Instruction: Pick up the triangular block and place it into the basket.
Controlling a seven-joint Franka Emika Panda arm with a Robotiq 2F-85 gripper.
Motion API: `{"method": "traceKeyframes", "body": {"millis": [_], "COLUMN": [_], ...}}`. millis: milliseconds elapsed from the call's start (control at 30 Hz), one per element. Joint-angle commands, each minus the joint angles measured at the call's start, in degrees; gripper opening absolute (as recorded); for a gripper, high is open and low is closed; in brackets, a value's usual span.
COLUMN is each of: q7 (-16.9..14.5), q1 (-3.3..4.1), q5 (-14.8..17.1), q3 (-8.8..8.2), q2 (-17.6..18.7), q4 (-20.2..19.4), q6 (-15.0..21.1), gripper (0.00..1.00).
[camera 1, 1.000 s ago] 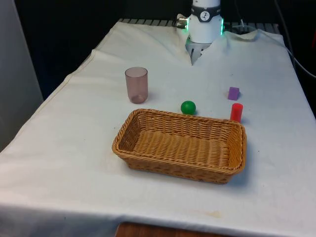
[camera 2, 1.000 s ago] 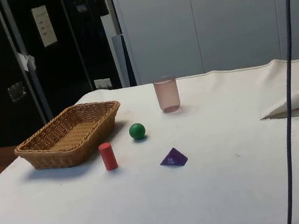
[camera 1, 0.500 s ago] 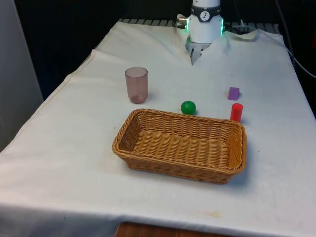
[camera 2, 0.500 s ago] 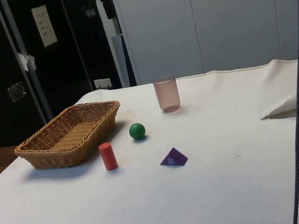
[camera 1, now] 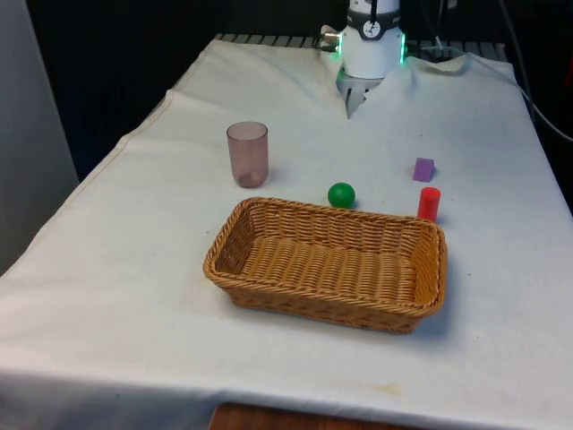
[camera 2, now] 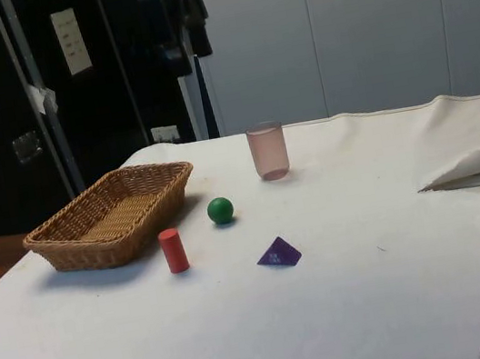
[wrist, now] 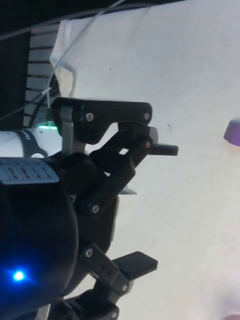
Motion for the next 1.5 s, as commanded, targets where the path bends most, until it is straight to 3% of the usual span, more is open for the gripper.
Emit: {"method": "traceKeyframes", "body": {"millis": [0,100,333,600,633,667,833,900,933,1133,1167,1267,1467], "q7": [0.34,2.23,3.09,6.19,5.27,6.82,8.59,9.17,8.14,11.4,10.43,11.46,11.86], "q1": [0.0,0.11,0.0,0.11,0.0,0.11,0.11,0.06,0.06,0.0,0.06,-0.23,-0.06], "q5": [-0.11,-0.97,-0.74,-1.72,-0.97,-1.72,-1.6,-1.6,-0.97,-1.66,-0.97,-1.89,-2.01], "q3": [0.23,1.09,2.18,3.95,3.9,4.47,5.9,6.36,6.13,8.08,7.91,8.14,8.37], "q2": [-0.23,-1.49,-2.52,-3.72,-3.32,-3.9,-3.78,-3.72,-3.61,-2.86,-3.21,-2.69,-2.06], "q4": [-0.8,-4.64,-8.71,-14.44,-13.92,-15.53,-18.85,-19.77,-19.19,-22.98,-22.8,-22.98,-23.03], "q6": [0.63,4.07,6.88,12.26,11.57,13.41,17.19,18.39,17.25,22.92,21.94,23.72,24.29], "gripper": [1.0,1.0,1.0,1.0,1.0,1.0,1.0,1.0,1.0,1.0,1.0,1.0,1.0]}}
